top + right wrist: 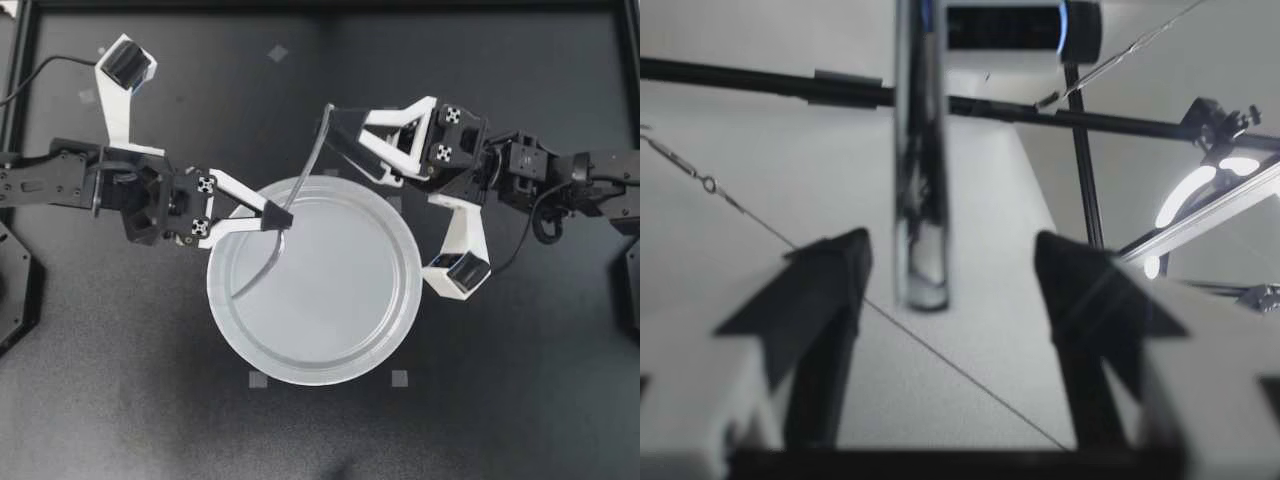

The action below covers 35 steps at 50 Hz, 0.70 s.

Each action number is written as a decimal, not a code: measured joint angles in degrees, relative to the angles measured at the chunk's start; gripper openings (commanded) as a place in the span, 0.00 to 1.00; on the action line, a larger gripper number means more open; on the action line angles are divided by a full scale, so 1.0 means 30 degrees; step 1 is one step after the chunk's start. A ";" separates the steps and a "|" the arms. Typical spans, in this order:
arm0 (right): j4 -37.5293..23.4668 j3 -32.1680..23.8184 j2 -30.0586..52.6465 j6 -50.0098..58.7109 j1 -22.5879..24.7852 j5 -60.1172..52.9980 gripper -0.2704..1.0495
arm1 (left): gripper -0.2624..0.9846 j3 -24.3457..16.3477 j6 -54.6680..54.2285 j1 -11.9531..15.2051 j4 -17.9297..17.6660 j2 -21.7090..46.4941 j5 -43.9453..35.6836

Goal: Pick up the fork and place it on the plate.

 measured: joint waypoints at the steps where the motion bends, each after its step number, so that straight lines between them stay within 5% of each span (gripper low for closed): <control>1: -0.0029 0.0000 0.0029 0.0000 0.0000 0.0000 0.61 | 0.20 0.0000 0.0000 0.0000 0.0000 0.0029 0.0029; 20: 0.0000 -0.0352 0.0967 -0.0176 0.0000 0.0293 0.28 | 0.20 0.0000 0.0088 -0.0059 0.0000 0.0146 0.0029; 35: 0.0000 -0.0557 0.1260 -0.0146 0.0000 0.0527 0.26 | 0.23 0.0264 0.2168 -0.0059 0.0352 0.0117 -0.0234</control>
